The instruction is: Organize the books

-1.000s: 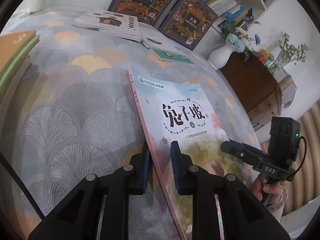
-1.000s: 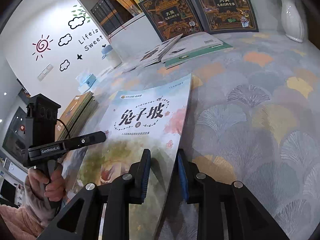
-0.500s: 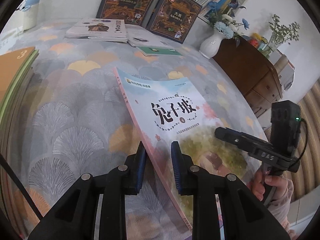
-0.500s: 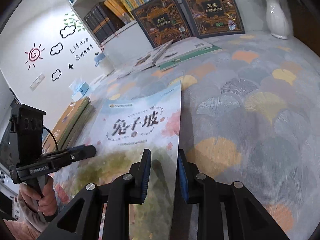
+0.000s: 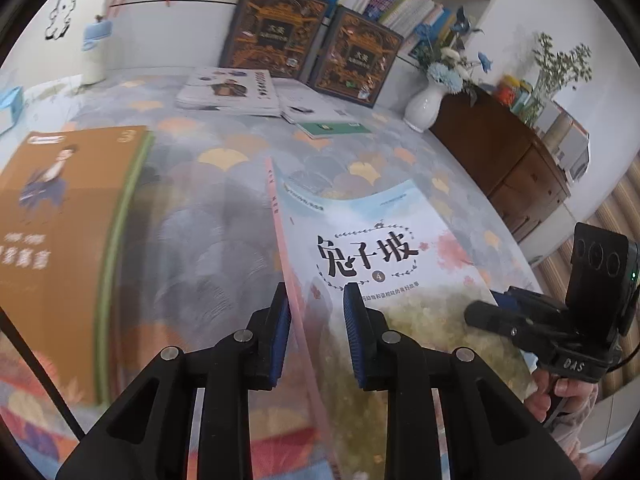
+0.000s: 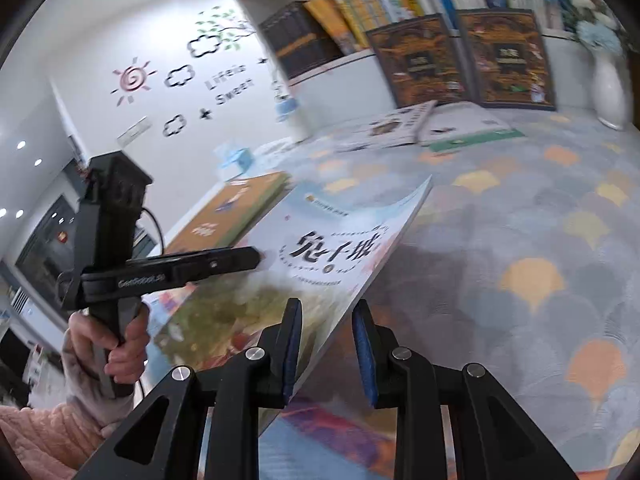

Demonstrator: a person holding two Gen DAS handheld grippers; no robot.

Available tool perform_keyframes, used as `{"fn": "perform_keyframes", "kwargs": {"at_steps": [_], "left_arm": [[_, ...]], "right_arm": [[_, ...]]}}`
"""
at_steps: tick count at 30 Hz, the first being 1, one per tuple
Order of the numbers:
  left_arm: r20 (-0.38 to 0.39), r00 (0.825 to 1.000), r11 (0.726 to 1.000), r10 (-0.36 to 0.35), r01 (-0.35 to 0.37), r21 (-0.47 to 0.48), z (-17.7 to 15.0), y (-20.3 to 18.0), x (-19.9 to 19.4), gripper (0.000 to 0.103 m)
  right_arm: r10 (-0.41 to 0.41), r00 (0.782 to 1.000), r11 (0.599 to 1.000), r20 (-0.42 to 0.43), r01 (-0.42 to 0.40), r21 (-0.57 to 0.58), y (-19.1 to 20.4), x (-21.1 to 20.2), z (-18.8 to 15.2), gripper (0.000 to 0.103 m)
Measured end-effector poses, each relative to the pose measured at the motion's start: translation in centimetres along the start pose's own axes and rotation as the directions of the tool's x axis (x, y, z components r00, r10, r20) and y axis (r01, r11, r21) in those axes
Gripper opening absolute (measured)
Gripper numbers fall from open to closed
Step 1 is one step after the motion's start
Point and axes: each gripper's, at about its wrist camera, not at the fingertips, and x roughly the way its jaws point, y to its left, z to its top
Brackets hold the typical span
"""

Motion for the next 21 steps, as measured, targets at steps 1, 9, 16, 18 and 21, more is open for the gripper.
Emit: {"fn": "perform_keyframes", "kwargs": {"at_steps": [1, 9, 16, 18, 21], "left_arm": [[0.006, 1.0, 1.0, 0.011, -0.011, -0.001, -0.1, 0.1, -0.7, 0.022], [0.085, 0.992, 0.996, 0.091, -0.092, 0.004, 2.2, 1.7, -7.4, 0.025], [0.125, 0.985, 0.993, 0.116, -0.113, -0.036, 3.7, 5.1, -11.4, 0.025], [0.14, 0.983, 0.992, 0.121, -0.115, -0.044, 4.1, 6.3, -12.6, 0.025], [0.165, 0.978, 0.991, 0.131, -0.125, -0.043, 4.5, 8.1, -14.4, 0.025]], "right_arm": [[0.009, 1.0, 1.0, 0.003, -0.009, -0.011, 0.7, 0.0, 0.2, 0.026], [0.057, 0.997, 0.991, 0.055, -0.05, -0.122, 7.2, 0.3, 4.1, 0.026], [0.118, 0.989, 0.979, 0.085, -0.101, -0.179, 11.8, 2.0, 7.6, 0.026], [0.141, 0.987, 0.976, 0.074, -0.126, -0.179, 12.7, 3.1, 8.6, 0.026], [0.159, 0.986, 0.972, 0.046, -0.148, -0.184, 14.3, 5.1, 9.5, 0.026]]}}
